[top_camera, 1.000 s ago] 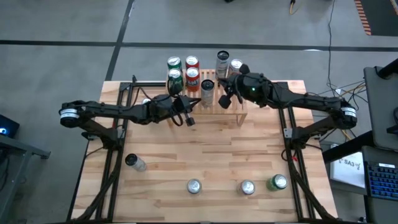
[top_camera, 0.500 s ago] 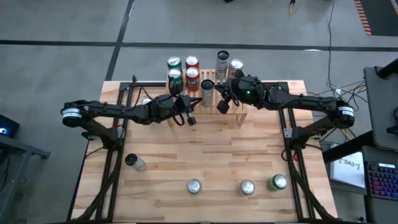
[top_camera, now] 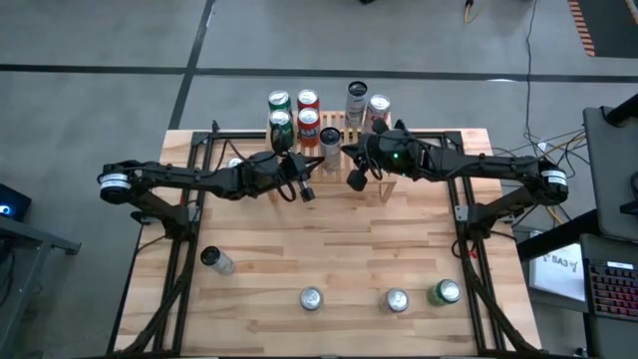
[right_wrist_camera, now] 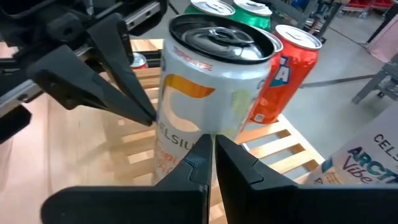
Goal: Place canned beverage on shelf
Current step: Put the white yellow soda can on the shelf
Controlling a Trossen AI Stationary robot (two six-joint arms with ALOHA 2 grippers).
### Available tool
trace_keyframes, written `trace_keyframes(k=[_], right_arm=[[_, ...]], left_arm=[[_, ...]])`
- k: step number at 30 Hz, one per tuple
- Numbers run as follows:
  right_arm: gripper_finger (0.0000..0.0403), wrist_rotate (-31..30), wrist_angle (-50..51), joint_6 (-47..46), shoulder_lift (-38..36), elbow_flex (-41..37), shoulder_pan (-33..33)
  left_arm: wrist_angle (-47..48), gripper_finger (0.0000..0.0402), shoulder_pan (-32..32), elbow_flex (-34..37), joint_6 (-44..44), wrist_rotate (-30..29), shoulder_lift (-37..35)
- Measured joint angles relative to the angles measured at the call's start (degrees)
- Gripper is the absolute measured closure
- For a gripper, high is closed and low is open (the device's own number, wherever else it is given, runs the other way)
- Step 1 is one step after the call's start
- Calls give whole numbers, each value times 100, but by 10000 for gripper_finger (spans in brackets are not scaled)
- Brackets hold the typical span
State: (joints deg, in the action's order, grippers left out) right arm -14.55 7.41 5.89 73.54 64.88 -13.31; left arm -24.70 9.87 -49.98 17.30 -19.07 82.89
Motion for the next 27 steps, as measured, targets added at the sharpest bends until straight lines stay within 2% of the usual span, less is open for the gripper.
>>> trace_keyframes(k=[8,12,20,27], right_arm=[[390,-437,216,-127,-52,9,58],[390,-770,255,-97,-64,9,21],[390,-648,-194,202,136,13,-156],[390,-602,-108,302,190,13,-40]], left_arm=[[302,402,-9,0,-24,-26,-35],[383,401,-9,0,1,-296,-44],[272,402,9,0,15,-295,-37],[227,401,32,0,15,-293,-33]])
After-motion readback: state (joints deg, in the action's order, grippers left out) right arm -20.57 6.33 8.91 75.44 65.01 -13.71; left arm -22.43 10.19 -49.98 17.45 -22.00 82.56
